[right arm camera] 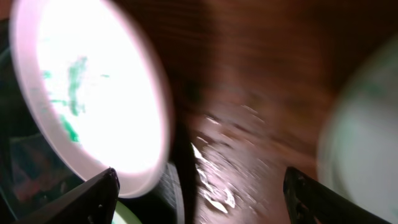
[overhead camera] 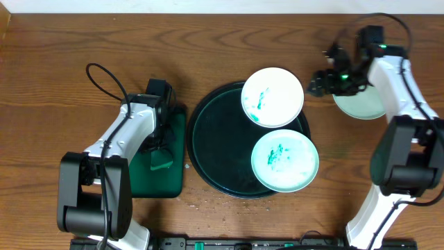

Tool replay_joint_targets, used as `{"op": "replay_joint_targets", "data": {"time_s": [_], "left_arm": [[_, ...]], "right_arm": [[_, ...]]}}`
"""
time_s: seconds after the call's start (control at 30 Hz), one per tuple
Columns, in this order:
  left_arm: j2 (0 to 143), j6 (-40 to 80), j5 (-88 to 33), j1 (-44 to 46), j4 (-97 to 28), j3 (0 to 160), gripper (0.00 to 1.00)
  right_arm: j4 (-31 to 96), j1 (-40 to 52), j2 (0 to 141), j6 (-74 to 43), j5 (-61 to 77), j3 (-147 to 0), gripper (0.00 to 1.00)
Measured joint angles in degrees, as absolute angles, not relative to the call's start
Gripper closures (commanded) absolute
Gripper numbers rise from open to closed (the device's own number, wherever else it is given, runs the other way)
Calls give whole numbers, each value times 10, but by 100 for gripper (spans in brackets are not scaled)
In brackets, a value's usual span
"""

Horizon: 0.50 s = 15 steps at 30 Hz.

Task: Clean dirty plates on tray and stack at the side
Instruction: 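Move the right gripper to the rim of the white plate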

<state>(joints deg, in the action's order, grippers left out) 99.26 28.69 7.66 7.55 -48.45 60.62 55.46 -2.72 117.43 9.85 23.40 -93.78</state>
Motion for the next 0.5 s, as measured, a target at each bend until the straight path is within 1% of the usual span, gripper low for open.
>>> {"op": "replay_joint_targets", "data": {"time_s": [0.07, 0.13, 0.17, 0.27, 0.4, 0.5], "left_arm": [[993, 287, 77, 76, -482, 606, 93], [993, 287, 77, 76, -479, 606, 93], [993, 287, 77, 76, -478, 606, 93], [993, 287, 77, 76, -477, 606, 93], [993, 287, 77, 76, -477, 606, 92], [993, 287, 77, 76, -477, 606, 92]], "right_arm": [[542, -3, 1174, 105, 239, -938, 20], [529, 19, 1174, 109, 241, -938, 27], [524, 30, 1174, 107, 238, -938, 27], [515, 53, 1174, 90, 216, -938, 28], [513, 60, 1174, 71, 183, -938, 21], [511, 57, 1176, 63, 162, -938, 25]]}}
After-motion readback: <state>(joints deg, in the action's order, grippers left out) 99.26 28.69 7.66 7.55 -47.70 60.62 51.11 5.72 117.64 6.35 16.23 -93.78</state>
